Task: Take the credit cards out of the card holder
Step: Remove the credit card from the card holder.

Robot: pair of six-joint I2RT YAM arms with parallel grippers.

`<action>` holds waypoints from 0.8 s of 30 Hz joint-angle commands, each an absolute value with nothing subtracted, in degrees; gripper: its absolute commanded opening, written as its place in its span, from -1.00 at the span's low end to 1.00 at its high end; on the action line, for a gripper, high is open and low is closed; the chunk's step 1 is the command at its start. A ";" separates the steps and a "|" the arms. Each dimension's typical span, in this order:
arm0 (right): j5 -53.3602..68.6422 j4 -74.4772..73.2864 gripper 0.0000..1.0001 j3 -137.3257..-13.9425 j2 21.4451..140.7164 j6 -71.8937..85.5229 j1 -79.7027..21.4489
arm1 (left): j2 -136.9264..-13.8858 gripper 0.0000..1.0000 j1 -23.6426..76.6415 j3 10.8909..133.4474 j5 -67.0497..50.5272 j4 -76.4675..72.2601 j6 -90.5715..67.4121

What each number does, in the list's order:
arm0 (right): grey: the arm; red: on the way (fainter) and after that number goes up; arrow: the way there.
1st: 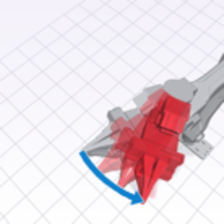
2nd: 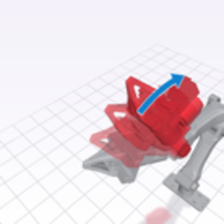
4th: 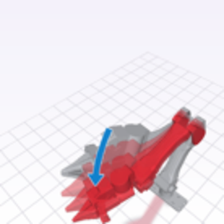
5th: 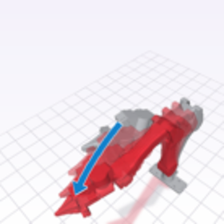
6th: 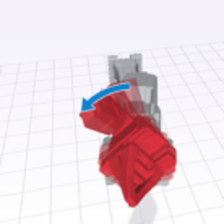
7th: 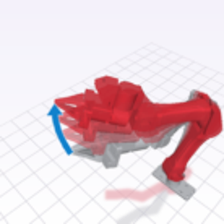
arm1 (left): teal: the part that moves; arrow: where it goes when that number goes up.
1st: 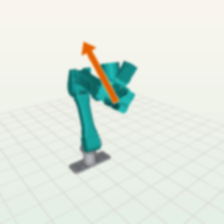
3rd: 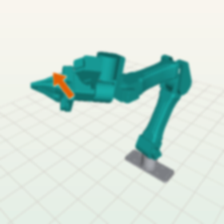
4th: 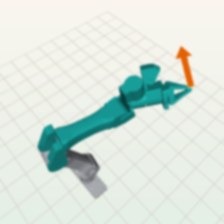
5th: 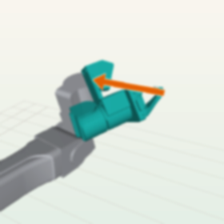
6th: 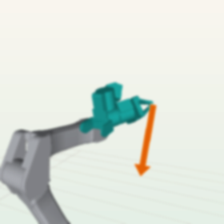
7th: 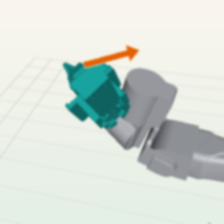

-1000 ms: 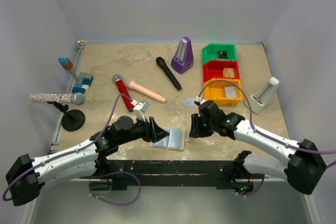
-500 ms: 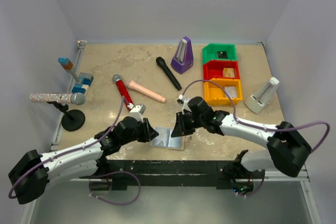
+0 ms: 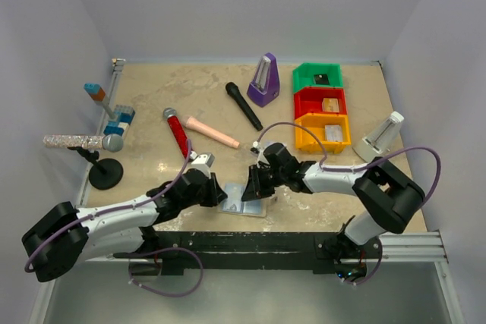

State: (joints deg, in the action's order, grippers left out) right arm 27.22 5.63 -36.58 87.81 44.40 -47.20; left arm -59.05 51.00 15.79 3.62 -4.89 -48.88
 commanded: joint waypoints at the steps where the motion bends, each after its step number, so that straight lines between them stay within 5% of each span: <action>1: 28.48 10.45 -0.60 -35.51 89.47 45.88 -47.11 | -59.85 -0.68 50.80 13.98 5.27 -8.52 -49.92; 24: 30.41 24.26 -0.28 -28.48 94.66 49.66 -43.86 | -50.71 -0.71 50.89 13.09 5.28 -7.56 -49.14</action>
State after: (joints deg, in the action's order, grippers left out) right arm 33.17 24.01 -29.45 94.43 50.46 -44.18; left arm -52.49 51.00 12.23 5.04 -5.61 -50.33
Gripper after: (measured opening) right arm 0.348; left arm 0.139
